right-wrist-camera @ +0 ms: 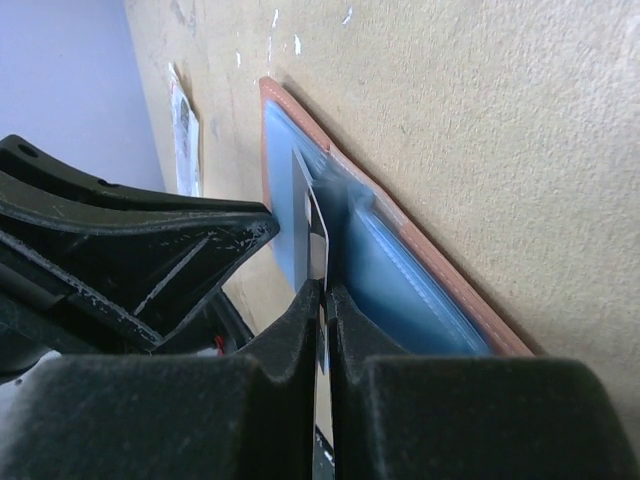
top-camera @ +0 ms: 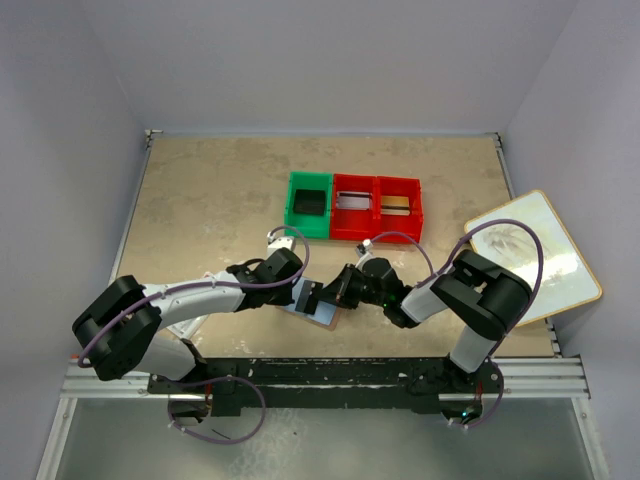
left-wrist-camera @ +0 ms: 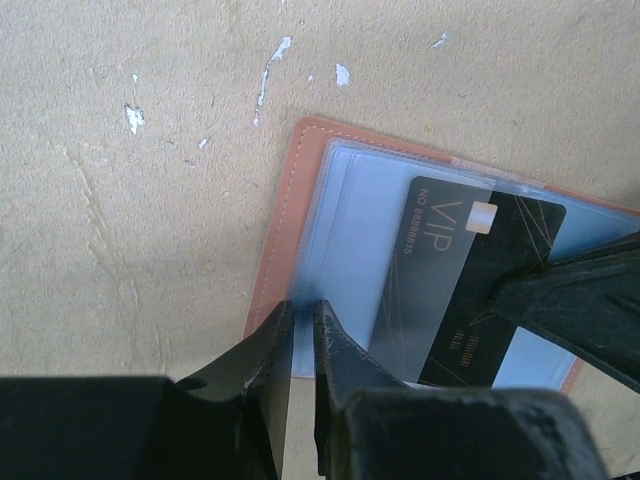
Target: Take the credit cards out of the card holder
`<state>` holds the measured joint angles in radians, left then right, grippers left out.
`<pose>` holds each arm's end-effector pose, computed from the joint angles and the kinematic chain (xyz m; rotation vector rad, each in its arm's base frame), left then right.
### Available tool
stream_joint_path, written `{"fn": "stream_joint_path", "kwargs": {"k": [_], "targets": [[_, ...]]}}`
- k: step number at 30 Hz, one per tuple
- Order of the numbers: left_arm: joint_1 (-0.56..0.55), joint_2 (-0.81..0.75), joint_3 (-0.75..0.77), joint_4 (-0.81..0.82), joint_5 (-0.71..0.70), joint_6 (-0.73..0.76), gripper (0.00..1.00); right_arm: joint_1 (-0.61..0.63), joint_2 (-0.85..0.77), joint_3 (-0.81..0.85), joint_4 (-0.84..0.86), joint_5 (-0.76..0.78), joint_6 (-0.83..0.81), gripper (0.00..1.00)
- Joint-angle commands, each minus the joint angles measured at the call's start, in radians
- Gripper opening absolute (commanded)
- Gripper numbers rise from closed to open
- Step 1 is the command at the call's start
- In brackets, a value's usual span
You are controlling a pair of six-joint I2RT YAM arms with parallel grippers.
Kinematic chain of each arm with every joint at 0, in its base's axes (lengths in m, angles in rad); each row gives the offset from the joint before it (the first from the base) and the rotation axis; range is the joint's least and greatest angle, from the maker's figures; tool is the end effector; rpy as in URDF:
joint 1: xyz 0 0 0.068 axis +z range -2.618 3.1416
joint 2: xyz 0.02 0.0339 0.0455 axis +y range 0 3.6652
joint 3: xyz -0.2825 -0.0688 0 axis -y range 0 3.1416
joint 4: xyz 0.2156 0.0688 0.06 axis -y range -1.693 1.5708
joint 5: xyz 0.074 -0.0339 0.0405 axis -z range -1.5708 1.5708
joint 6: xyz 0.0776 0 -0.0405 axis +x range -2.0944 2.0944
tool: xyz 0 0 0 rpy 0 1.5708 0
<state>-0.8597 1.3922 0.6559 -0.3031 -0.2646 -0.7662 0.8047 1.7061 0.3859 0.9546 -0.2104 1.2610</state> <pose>0.1755 -0.1726 0.1628 0.0272 2.5774 -0.2735 0.2030 0.2344 0.1458 0.3532 2.2510 1.4656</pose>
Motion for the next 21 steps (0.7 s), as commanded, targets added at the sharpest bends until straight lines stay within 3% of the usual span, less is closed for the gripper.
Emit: {"fn": "stream_joint_path", "kwargs": {"k": [1,5,9,16,21], "targets": [[-0.002,0.025,-0.023,-0.014,0.006,-0.001,0.10,-0.015,-0.005,-0.023,0.048,-0.041,-0.016,0.06],[-0.002,0.009,-0.023,-0.014,0.004,-0.001,0.11,-0.015,-0.001,-0.035,0.057,-0.038,-0.011,0.08],[-0.002,-0.038,-0.020,-0.004,-0.004,-0.002,0.18,-0.015,0.015,-0.021,0.059,-0.044,-0.011,0.10],[-0.002,-0.075,0.015,0.048,0.011,-0.014,0.43,-0.015,0.046,0.008,0.027,-0.034,-0.017,0.11],[-0.002,0.022,0.035,0.064,0.065,-0.012,0.38,-0.015,0.016,0.002,-0.048,0.006,-0.023,0.11]]}}
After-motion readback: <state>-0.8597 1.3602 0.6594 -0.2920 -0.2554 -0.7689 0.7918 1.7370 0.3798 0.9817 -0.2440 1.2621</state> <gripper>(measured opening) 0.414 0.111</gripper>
